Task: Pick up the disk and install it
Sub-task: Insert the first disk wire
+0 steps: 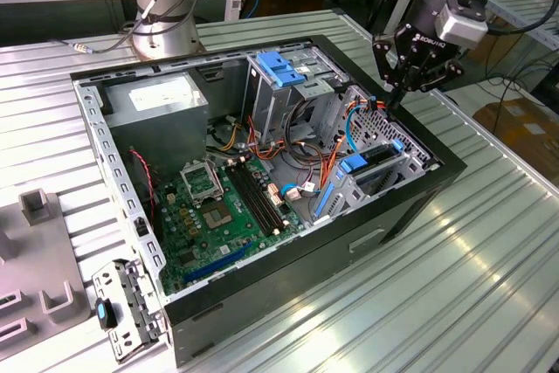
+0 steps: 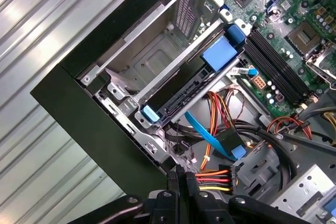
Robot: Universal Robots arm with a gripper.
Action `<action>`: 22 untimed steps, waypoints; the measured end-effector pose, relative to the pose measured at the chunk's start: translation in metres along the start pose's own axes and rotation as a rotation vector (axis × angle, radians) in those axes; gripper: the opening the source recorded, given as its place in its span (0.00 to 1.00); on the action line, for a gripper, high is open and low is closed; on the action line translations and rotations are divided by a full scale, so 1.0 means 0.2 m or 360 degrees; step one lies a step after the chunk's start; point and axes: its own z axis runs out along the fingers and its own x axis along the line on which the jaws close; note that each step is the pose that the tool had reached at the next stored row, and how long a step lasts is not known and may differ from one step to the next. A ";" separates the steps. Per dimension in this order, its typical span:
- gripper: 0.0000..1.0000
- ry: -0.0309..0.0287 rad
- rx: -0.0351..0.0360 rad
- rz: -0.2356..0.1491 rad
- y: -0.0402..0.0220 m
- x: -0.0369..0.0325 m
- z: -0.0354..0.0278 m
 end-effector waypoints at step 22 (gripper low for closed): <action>0.17 0.00018 0.0002 0.0180 0.001 -0.001 0.000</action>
